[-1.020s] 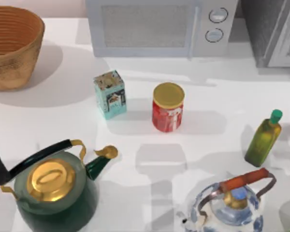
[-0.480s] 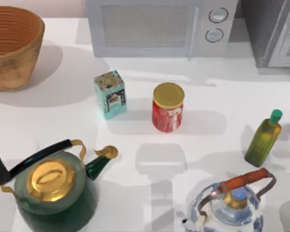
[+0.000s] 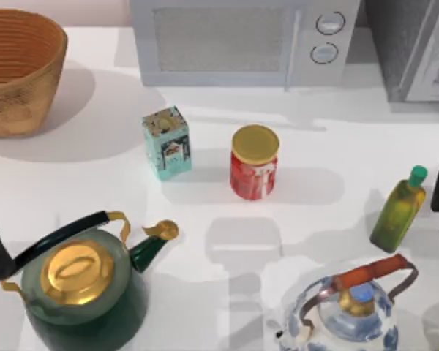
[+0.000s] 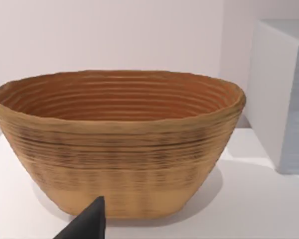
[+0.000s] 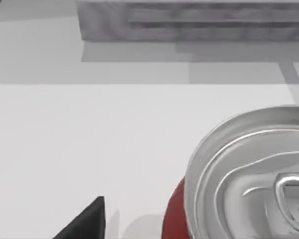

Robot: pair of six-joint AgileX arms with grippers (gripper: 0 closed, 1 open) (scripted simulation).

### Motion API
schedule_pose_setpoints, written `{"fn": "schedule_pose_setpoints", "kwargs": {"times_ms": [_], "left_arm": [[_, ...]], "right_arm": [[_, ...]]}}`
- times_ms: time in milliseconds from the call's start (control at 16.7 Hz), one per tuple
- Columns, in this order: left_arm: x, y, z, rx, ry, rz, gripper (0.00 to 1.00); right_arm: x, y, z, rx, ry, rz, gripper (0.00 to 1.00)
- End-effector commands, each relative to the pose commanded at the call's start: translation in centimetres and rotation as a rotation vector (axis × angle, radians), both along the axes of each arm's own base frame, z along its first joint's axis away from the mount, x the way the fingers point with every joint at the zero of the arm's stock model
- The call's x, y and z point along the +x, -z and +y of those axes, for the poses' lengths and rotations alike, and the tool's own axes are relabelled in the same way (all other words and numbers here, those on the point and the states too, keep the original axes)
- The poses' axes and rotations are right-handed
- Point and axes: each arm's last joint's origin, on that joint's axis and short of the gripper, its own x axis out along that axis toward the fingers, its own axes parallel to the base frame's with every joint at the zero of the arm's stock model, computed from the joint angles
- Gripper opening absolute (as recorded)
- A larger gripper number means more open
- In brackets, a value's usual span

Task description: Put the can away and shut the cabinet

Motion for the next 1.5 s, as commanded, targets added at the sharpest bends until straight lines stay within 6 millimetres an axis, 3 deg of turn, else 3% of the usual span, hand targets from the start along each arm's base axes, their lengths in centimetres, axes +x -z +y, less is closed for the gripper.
{"fn": "schedule_pose_setpoints", "kwargs": {"times_ms": [360,1140,1500], "left_arm": [[0.00,0.00,0.00,0.000,0.000,0.000,1.00],[0.00,0.00,0.00,0.000,0.000,0.000,1.00],[0.00,0.00,0.00,0.000,0.000,0.000,1.00]], "right_arm": [[0.44,0.60,0.75,0.001,0.002,0.007,1.00],[0.44,0.60,0.75,0.001,0.002,0.007,0.02],[0.44,0.60,0.75,0.001,0.002,0.007,0.00]]}}
